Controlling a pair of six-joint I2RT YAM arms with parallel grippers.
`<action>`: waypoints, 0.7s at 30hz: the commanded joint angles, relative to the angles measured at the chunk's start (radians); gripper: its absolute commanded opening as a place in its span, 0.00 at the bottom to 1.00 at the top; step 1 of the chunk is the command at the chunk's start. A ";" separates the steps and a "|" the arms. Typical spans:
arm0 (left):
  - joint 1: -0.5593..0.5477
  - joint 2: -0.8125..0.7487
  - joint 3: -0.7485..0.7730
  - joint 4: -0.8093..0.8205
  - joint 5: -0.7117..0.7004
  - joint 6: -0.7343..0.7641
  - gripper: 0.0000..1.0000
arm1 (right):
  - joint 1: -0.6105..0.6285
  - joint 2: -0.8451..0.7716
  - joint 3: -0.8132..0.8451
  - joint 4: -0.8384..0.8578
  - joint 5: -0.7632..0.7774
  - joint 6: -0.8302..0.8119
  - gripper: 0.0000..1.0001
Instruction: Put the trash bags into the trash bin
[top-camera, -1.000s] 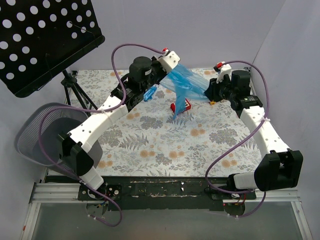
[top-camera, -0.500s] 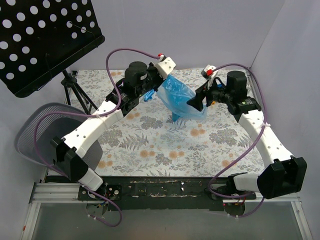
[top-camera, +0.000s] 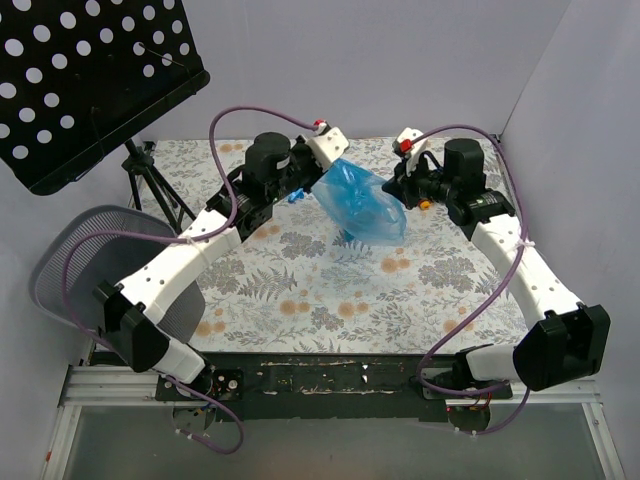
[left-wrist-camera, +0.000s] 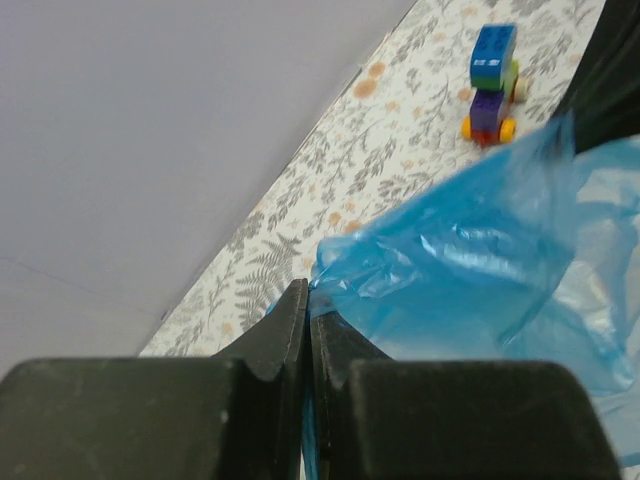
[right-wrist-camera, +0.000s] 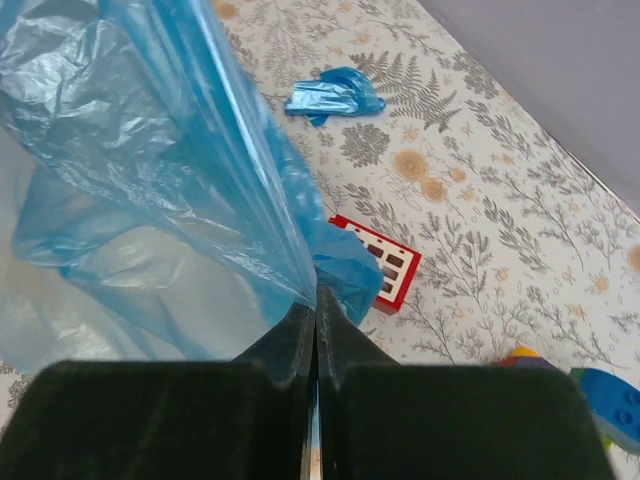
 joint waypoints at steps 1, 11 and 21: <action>0.004 -0.092 -0.119 0.033 -0.133 0.085 0.00 | -0.059 -0.039 0.011 0.047 0.087 0.090 0.01; 0.040 -0.126 -0.233 0.112 -0.270 0.122 0.00 | -0.263 -0.068 -0.035 0.051 0.181 0.268 0.01; 0.072 -0.117 -0.223 0.122 -0.316 0.090 0.00 | -0.360 -0.099 -0.072 0.028 0.331 0.304 0.01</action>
